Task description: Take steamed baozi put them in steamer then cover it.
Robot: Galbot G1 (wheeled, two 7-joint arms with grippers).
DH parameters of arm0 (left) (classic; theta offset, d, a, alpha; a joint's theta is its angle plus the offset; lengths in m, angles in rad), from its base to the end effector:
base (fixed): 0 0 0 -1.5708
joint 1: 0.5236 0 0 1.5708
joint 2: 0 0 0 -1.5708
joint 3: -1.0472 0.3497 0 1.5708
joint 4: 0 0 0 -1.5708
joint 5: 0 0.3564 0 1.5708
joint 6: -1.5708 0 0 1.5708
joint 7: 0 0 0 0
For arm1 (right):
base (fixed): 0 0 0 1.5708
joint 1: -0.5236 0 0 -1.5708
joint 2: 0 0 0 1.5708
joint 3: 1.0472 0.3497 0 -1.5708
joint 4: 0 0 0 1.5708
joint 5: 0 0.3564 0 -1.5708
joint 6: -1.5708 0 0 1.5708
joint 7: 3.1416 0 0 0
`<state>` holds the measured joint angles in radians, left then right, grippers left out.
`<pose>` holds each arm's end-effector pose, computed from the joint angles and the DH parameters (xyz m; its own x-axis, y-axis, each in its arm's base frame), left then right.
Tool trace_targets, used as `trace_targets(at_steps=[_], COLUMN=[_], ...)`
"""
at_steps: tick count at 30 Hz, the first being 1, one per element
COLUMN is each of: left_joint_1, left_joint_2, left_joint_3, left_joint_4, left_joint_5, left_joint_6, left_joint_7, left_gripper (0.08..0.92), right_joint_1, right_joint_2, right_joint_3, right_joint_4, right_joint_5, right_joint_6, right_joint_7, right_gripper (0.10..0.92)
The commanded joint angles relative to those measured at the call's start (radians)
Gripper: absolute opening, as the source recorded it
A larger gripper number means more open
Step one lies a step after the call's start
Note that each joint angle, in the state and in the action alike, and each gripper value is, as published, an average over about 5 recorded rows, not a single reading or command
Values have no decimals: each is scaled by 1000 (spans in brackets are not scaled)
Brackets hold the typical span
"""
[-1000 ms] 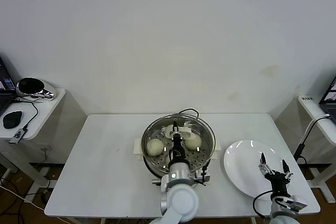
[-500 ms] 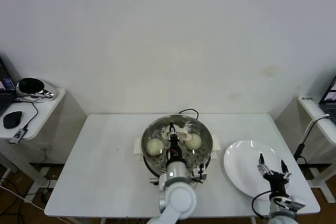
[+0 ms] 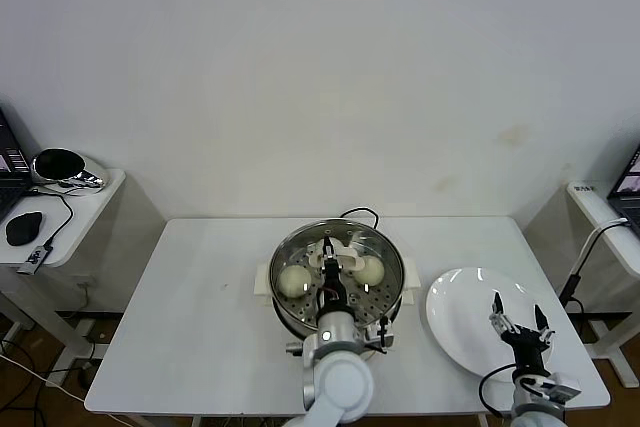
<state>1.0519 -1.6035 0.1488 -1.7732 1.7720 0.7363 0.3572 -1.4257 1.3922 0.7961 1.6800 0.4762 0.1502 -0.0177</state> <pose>0.2719 -0.2264 -0.2721 -0.9932 -0.0838 0.0803 0.0782 0.0289 0.9965 0.2103 -0.1491 -0.3946 -0.9631 0.2622 0.0609 0.2692 0.9413 0.2037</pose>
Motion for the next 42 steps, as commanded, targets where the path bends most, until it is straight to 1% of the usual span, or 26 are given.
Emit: trace_targets(at_steps=[1, 3, 5, 18, 25, 28, 31, 33, 35, 39, 42], left_joint_1=[8, 10, 12, 75, 125, 151, 177, 200, 225, 280, 322], left_joint_2=[-2, -1, -1, 7, 34, 44, 59, 73, 90, 143, 172], left_joint_3=[3, 3, 5, 49, 54, 54, 50, 13, -65, -288, -475], left_joint_4=[-3, -9, -19, -161, -222, -257, -311, -373, -451, -586, -636], left_joint_5=[-9, -11, -13, -6, 4, 6, -8, -69, -211, -653, -981], left_joint_6=[26, 17, 12, 8, -3, -8, -15, -41, -94, -187, -240], left_joint_7=[-22, -27, -30, -15, -20, -22, -39, -72, -118, -228, -288], left_gripper=[141, 144, 175, 561, 758, 810, 821, 822, 823, 823, 823], right_joint_1=[0, 0, 1, -1, -10, -12, -13, -20, -35, -87, -123], right_joint_2=[1, 1, 2, -2, -21, -29, -31, -34, -47, -109, -162], right_joint_3=[-1, -1, -1, 0, 7, 7, 6, 1, -10, -52, -81], right_joint_4=[1, 1, 1, -4, -1, 0, 7, 21, 42, 89, 117], right_joint_5=[0, 0, 0, -1, 4, 5, 5, 4, 6, 4, -7], right_joint_6=[1, 1, 0, 1, -2, -4, -9, -16, -27, -56, -69], right_joint_7=[0, 0, 0, 0, -1, -1, -3, -7, -11, -9, -7], right_gripper=[823, 823, 823, 823, 823, 823, 823, 823, 823, 823, 823])
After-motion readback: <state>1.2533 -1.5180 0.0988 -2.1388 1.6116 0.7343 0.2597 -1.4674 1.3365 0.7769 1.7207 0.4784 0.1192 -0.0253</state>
